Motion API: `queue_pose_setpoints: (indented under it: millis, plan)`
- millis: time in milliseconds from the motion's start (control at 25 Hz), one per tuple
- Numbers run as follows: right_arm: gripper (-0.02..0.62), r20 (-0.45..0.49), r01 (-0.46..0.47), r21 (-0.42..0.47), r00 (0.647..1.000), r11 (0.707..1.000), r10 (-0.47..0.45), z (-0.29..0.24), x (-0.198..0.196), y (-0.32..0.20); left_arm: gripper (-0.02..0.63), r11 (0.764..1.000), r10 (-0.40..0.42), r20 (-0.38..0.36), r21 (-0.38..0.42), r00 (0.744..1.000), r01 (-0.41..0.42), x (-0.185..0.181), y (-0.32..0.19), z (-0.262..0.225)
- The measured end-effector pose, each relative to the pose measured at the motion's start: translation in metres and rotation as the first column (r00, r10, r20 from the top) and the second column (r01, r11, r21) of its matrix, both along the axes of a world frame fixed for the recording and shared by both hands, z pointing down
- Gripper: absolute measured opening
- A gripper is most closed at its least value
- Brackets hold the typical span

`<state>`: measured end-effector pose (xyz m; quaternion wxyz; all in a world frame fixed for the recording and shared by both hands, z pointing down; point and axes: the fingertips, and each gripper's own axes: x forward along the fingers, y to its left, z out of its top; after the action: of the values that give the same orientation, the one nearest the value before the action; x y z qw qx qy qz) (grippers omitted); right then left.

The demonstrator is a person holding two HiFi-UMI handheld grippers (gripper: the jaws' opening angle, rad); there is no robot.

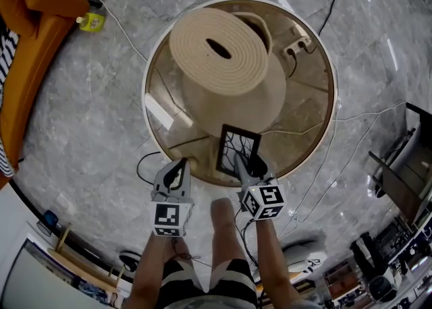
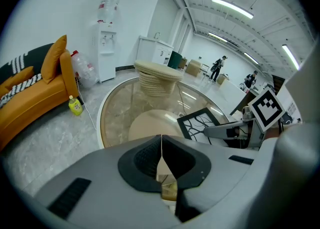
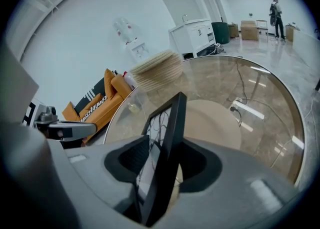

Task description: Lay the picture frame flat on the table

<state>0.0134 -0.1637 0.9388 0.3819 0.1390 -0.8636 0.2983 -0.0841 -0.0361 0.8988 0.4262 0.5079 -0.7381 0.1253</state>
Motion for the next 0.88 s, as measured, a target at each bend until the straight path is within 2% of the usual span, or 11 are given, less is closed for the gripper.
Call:
queue_pose_setpoints:
  millis: [560,880]
  plan:
    - [0.262,-0.066,-0.028,0.013,0.997,1.0,0.029,0.018,0.014,-0.002,0.023,1.0,0.007,-0.005,-0.005,1.0,-0.007,0.003,0.001,0.003]
    - [0.284,-0.078,-0.028,0.032,0.997,0.999,0.03,0.019,0.018,-0.001,0.023,1.0,0.006,-0.003,-0.005,1.0,-0.006,0.005,0.005,0.002]
